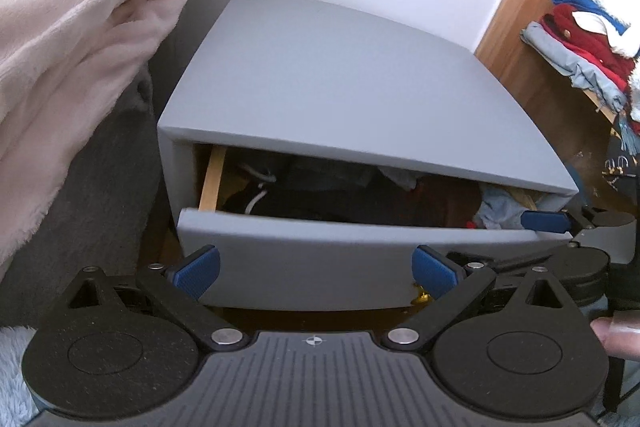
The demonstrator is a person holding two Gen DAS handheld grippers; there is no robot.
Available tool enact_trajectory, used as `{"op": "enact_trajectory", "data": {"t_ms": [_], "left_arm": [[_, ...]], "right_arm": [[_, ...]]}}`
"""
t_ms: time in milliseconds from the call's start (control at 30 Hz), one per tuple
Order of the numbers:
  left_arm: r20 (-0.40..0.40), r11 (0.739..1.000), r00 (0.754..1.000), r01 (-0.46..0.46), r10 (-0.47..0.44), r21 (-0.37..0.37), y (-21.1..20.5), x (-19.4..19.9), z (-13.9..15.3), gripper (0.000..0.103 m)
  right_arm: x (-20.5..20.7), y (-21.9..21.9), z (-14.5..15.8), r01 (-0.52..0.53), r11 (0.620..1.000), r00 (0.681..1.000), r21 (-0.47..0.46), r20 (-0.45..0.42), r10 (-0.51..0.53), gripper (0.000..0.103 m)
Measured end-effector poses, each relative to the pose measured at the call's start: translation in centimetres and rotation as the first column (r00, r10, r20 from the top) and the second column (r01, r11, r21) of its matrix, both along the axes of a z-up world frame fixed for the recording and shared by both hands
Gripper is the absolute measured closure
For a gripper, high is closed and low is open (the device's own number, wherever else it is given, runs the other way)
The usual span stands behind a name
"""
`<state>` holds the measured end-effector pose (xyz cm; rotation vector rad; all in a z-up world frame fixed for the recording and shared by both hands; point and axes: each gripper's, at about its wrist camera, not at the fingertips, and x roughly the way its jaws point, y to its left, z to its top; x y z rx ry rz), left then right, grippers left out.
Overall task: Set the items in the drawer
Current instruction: 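Push the drawer front shut with the right gripper, then press the drawer front fully closed with the right gripper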
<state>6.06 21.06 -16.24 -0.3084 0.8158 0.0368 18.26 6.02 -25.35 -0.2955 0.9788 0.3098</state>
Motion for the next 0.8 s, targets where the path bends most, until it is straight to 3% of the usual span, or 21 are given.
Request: {"op": "enact_trajectory", "data": {"t_ms": [267,800], "left_arm": [[-0.003,1.000,1.000,-0.004,0.004,-0.004,-0.2,-1.8,-0.1,0.000],[-0.007,1.000,1.000,-0.004,0.004,0.004,-0.7,-4.0,0.3,0.000]], "right_arm": [[-1.0,0.4,-0.4,0.021,0.999,0.998,-0.032,0.068,-0.018,0.001],[-2.4,0.2,-0.3,0.025,0.999,0.997,-0.027,0.070,-0.023,0.000]]}}
